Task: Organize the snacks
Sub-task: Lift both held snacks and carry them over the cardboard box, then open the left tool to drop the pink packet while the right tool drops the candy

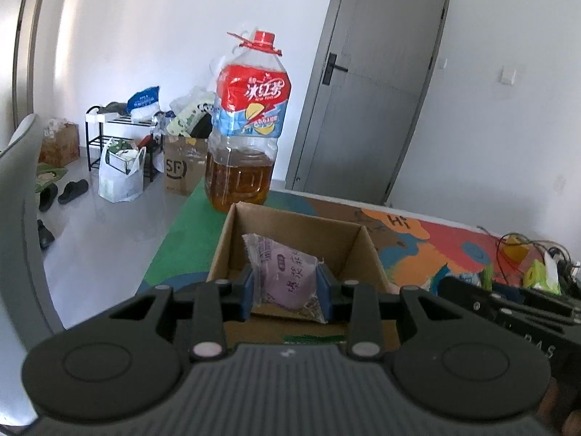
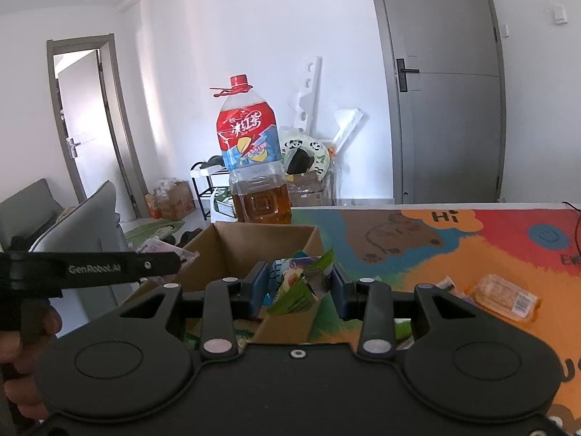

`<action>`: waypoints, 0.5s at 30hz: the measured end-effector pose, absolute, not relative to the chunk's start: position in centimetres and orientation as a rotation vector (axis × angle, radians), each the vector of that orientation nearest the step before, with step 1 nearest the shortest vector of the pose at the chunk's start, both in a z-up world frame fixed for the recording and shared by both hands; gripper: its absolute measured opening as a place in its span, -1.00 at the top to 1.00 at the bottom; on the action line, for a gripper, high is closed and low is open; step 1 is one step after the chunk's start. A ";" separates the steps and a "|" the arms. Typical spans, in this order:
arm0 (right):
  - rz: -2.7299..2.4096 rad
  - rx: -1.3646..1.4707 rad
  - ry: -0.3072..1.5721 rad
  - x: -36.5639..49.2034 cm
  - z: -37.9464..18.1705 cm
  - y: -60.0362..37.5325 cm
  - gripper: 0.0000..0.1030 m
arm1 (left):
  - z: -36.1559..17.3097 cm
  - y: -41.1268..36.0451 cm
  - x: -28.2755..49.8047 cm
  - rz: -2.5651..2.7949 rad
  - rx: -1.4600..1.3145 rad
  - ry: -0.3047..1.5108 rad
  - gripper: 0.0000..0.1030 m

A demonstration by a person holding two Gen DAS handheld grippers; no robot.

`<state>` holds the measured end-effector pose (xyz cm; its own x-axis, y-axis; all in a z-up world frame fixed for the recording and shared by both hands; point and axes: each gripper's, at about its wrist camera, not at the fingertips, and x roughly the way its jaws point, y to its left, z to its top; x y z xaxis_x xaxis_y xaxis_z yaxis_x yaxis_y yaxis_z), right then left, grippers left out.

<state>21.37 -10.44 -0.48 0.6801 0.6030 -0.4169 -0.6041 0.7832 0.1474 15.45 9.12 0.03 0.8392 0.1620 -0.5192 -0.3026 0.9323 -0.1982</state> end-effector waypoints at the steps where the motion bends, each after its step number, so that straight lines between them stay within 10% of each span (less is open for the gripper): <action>1: 0.679 -0.003 0.467 21.5 -0.4 -10.2 0.27 | 0.0 9.3 15.7 0.244 -0.279 0.532 0.34; 15: 0.759 -0.021 0.512 22.9 -0.8 -6.6 0.27 | -0.1 10.2 16.0 0.251 -0.274 0.598 -0.06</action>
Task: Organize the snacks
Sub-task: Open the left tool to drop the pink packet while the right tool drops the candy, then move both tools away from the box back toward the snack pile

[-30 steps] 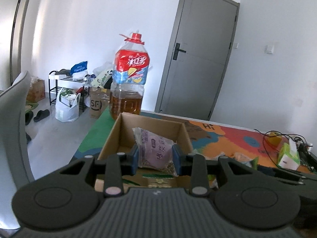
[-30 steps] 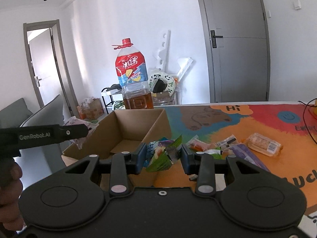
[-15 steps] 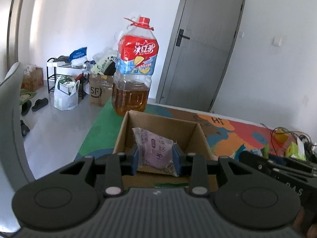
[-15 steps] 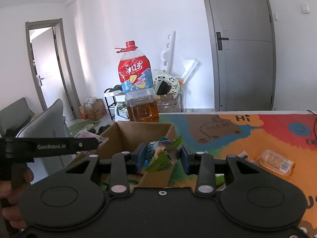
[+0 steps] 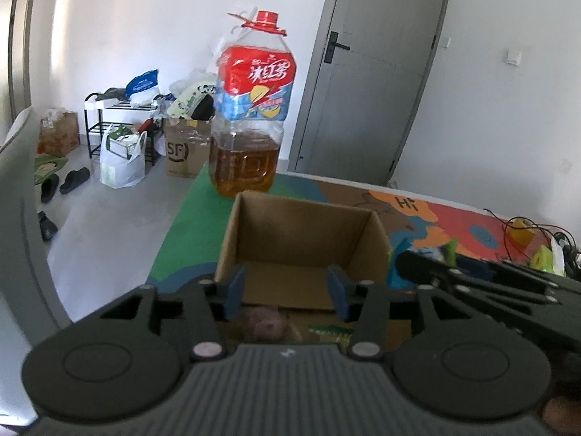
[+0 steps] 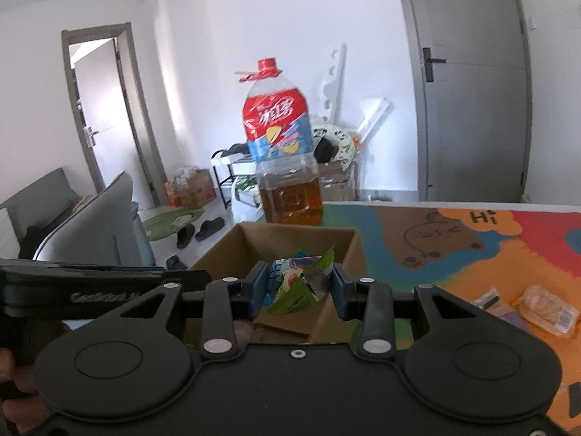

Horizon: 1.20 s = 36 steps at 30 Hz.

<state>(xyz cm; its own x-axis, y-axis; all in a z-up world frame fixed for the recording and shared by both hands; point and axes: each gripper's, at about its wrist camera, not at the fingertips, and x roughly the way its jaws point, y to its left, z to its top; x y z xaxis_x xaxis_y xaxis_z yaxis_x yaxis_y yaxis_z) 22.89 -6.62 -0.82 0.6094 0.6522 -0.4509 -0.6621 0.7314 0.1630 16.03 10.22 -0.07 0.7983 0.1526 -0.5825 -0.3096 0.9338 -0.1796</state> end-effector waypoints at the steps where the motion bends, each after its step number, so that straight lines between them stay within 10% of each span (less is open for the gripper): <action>1: 0.767 -0.026 0.520 22.9 -1.0 -6.3 0.27 | -0.1 10.3 15.7 0.256 -0.272 0.601 -0.11; 8: 0.813 -0.045 0.569 23.2 -1.4 -4.6 0.23 | -0.2 11.2 14.0 0.285 -0.291 0.594 -0.38; 12: 0.784 -0.049 0.554 22.7 -1.3 -4.8 -0.40 | -0.4 11.9 13.2 0.299 -0.313 0.587 -0.56; 24: 0.760 -0.005 0.571 21.5 -0.9 -7.6 -0.85 | -0.9 12.0 11.1 0.325 -0.336 0.573 -0.76; 36: 0.710 0.029 0.574 20.0 -1.3 -11.3 -1.00 | -0.6 9.7 10.0 0.308 -0.341 0.541 -0.83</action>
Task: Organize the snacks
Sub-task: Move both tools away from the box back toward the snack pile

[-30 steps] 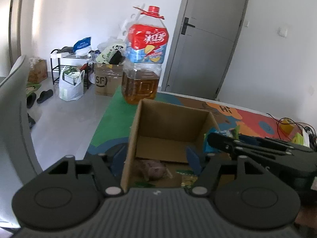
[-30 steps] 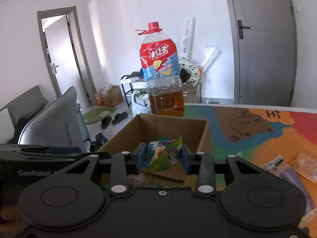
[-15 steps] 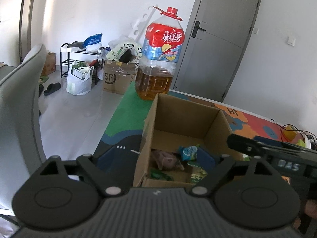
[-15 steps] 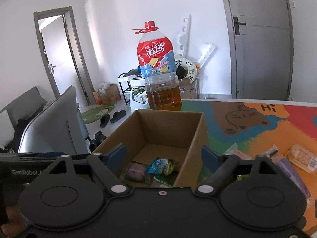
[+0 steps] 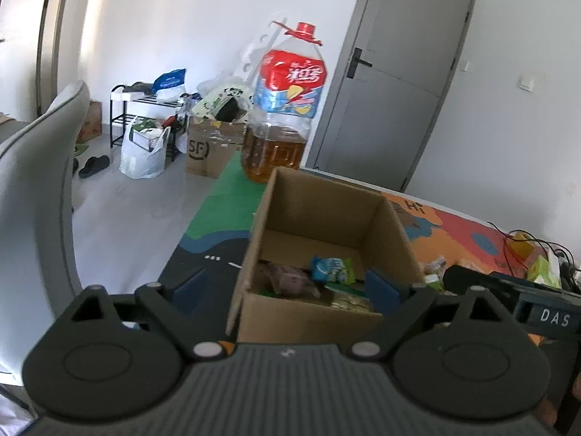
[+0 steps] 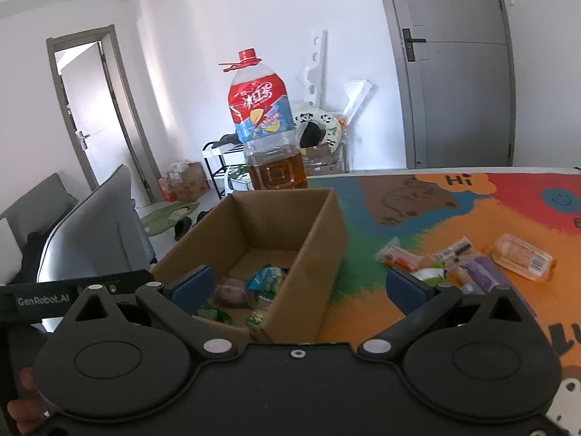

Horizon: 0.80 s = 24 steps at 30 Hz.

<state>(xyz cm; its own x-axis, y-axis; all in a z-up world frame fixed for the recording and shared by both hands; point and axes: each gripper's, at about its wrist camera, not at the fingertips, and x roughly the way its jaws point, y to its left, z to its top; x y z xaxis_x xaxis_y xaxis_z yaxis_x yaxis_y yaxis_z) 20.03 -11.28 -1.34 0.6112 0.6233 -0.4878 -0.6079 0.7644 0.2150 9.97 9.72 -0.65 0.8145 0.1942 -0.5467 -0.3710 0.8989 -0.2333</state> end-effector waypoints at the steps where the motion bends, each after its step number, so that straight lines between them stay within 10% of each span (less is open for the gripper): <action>1: 0.707 0.032 0.575 19.9 -1.3 -11.6 -1.00 | -0.6 9.4 9.8 0.304 -0.339 0.538 -0.84; 24: 0.579 0.046 0.595 18.4 -2.8 -18.9 -1.00 | -0.9 3.0 8.2 0.180 -0.305 0.480 -0.85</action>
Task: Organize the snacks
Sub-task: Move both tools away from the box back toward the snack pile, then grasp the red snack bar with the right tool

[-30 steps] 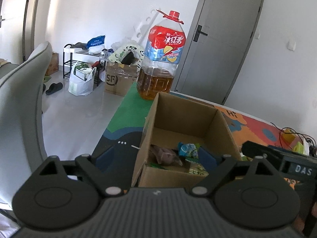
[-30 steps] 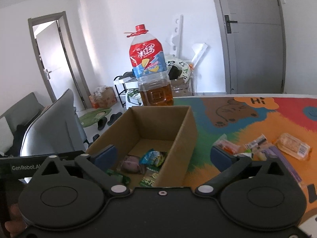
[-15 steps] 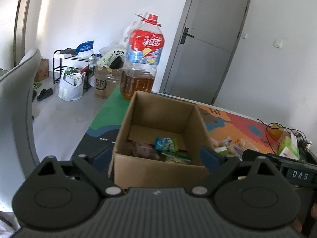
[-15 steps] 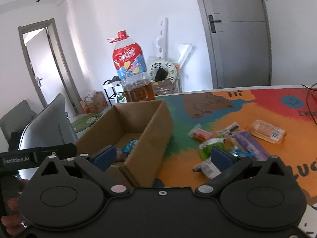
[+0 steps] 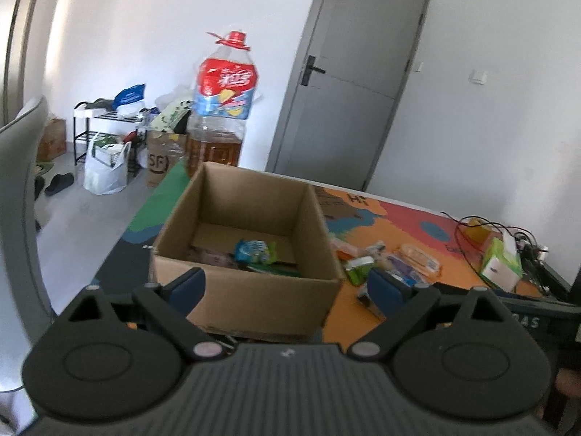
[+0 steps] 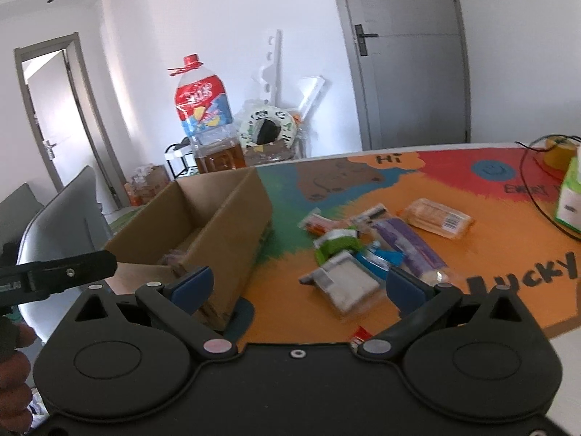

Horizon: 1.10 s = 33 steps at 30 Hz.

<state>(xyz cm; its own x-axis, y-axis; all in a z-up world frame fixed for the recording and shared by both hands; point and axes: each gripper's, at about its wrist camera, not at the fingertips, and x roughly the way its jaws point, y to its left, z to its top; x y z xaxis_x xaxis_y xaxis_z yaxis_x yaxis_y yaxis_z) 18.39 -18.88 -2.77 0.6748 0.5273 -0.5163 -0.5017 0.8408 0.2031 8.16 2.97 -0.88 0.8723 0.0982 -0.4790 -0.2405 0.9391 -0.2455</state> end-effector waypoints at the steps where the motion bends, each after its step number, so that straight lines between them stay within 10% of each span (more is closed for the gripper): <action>1: 0.574 0.046 0.597 18.4 -3.0 -19.1 -1.00 | -1.0 2.6 8.1 0.174 -0.303 0.478 -0.85; 33: 0.492 0.009 0.785 20.1 -10.3 -18.9 0.14 | -6.9 -1.6 10.6 0.111 -0.284 0.576 -0.27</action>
